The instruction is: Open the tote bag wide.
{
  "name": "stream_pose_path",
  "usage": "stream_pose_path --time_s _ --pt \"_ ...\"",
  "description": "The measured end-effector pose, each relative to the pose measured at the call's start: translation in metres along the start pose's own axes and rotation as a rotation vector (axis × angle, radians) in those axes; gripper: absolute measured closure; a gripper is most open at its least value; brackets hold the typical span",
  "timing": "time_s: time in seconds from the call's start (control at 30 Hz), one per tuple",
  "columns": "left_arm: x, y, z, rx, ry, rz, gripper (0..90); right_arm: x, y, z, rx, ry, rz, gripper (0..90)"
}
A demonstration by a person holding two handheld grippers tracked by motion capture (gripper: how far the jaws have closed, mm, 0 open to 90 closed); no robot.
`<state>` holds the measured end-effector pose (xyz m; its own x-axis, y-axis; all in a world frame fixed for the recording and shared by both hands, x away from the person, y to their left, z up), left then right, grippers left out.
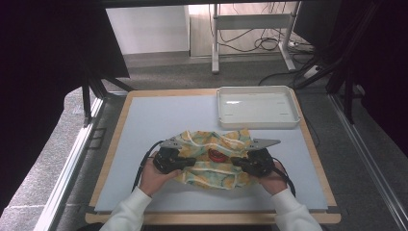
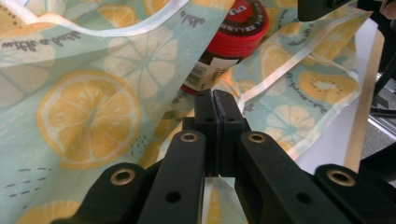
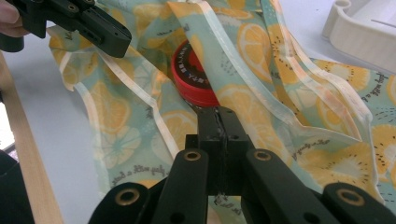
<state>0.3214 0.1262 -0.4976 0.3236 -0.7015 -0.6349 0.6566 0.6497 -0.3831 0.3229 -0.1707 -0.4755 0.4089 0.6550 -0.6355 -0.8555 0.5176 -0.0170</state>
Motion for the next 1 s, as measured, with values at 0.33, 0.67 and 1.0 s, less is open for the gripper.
stream_pose_path --time_s 0.33,0.67,1.0 --pt "0.003 0.014 -0.002 -0.04 -0.02 0.021 90.0 0.006 -0.014 -0.007 0.01 0.024 -0.031 88.9" --pt "0.002 0.009 -0.001 -0.021 -0.009 -0.011 90.0 0.01 -0.014 -0.008 -0.005 0.045 -0.022 88.9" --pt "0.011 0.013 -0.003 -0.038 0.009 0.011 90.0 0.012 -0.011 -0.01 -0.012 0.054 -0.016 88.9"
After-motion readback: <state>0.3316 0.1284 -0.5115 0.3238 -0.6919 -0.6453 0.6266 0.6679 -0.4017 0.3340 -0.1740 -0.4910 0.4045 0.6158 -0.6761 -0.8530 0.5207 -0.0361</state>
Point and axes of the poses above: each handheld gripper's, and its own axes: x roughly forward along the jaws, z roughly out of its top, y roughly to its left, the point moved 1 cm from there along x, roughly forward along the jaws, and after that the axes turned 10 degrees about -x, right-handed, at the moved point
